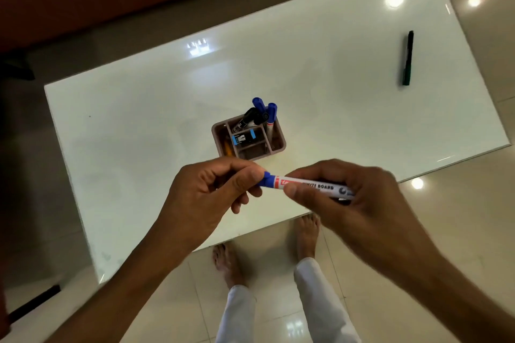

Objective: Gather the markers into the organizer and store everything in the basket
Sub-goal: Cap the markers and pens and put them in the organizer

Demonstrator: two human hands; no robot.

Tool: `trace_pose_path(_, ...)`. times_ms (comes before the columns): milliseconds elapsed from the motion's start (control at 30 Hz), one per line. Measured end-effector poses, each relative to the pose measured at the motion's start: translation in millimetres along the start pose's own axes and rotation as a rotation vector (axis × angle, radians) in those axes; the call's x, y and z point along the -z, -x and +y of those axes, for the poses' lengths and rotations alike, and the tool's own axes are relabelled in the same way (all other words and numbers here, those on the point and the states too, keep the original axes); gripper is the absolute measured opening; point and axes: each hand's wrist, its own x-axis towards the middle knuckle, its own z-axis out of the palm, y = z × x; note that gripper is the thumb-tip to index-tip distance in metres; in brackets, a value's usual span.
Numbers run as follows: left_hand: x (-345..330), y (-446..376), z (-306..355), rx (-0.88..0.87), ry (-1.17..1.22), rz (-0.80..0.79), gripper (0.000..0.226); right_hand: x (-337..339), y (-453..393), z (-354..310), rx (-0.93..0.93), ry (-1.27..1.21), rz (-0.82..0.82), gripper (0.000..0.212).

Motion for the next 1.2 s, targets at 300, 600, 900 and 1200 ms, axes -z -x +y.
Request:
trace_pose_path(300,5,5,-21,0.087,0.084,0.043,0.029,-58,14,18,0.051,-0.008,0.236,0.008)
trace_pose_path(600,40,-20,-5,0.032,-0.041,-0.039,0.027,-69,-14,20,0.131,0.301,0.12,0.029)
trace_pose_path(900,63,-45,4,0.216,-0.246,0.29,0.063,-29,-83,28,-0.075,0.231,0.424,0.027)
trace_pose_path(1200,49,-13,-27,0.247,-0.177,0.225,0.053,-39,-101,46,-0.056,0.331,0.27,0.025)
